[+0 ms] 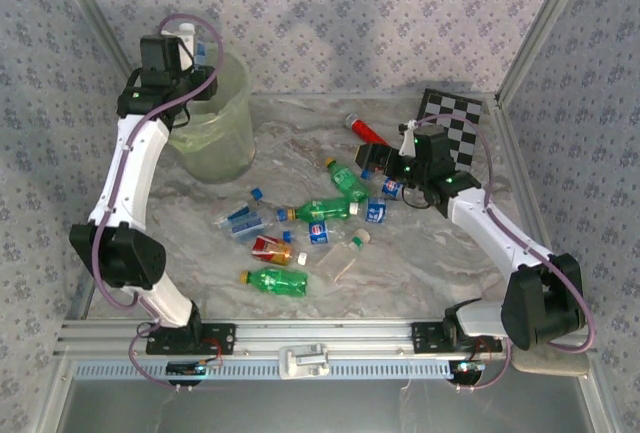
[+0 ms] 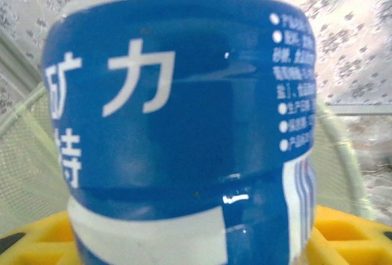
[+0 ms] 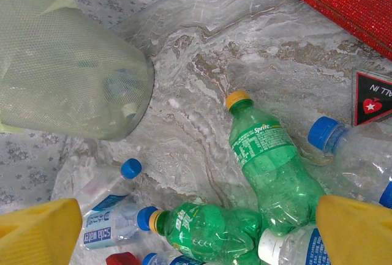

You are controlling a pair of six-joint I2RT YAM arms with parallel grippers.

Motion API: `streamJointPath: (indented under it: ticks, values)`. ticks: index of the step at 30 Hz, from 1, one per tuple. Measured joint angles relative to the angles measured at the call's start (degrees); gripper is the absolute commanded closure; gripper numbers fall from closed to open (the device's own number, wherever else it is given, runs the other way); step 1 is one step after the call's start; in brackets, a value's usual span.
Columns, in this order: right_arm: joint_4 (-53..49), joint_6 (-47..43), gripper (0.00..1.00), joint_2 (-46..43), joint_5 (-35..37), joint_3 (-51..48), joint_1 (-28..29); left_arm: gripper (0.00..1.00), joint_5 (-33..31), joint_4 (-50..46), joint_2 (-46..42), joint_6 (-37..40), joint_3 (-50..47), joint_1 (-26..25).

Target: Put the plastic bottles in the bin

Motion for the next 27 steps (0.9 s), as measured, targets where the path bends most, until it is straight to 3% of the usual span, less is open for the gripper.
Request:
streamJointPath:
  ticks: [11,21,27]
  values:
    - [-0.11,0.0,0.0,-0.42,0.09,-0.33,0.0,0.42,-1.66,-6.36,7.52,0.68,3.1,0.57]
    - [-0.15,0.0,0.0,-1.31,0.31,-0.57,0.0,0.13,-2.29,-7.41,8.28,0.55,4.72,0.57]
    - [-0.15,0.0,0.0,-1.31,0.31,-0.57,0.0,0.08,-2.25,-7.34,8.15,0.15,4.76,0.57]
